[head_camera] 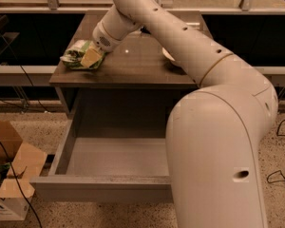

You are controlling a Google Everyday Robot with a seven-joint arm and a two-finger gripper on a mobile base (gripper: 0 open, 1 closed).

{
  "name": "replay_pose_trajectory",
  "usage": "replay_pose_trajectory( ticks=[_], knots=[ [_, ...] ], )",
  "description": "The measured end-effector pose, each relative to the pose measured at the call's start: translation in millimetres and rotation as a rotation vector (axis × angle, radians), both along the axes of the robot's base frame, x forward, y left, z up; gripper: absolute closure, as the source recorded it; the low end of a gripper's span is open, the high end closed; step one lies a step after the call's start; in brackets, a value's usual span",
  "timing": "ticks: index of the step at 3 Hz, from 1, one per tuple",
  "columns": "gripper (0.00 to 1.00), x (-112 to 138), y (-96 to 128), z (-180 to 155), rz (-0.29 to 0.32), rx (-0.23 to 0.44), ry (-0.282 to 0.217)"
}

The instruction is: Place green jalapeno chip bag into top drawer

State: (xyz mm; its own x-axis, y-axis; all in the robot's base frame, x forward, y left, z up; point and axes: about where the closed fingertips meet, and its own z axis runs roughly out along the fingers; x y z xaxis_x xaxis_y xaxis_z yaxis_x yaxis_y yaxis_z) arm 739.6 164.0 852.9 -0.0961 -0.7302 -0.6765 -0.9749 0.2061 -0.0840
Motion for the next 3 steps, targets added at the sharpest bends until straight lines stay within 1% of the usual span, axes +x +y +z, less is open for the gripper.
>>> replay_pose_trajectory(
  ticks=[1,2,3],
  knots=[
    [0.81,-2,-6,12,-0.003,-0.019,-0.045],
    [1.0,-10,-19,31,-0.009,-0.023,-0.099],
    [1.0,-39,-41,58,0.048,0.011,-0.14]
  ],
)
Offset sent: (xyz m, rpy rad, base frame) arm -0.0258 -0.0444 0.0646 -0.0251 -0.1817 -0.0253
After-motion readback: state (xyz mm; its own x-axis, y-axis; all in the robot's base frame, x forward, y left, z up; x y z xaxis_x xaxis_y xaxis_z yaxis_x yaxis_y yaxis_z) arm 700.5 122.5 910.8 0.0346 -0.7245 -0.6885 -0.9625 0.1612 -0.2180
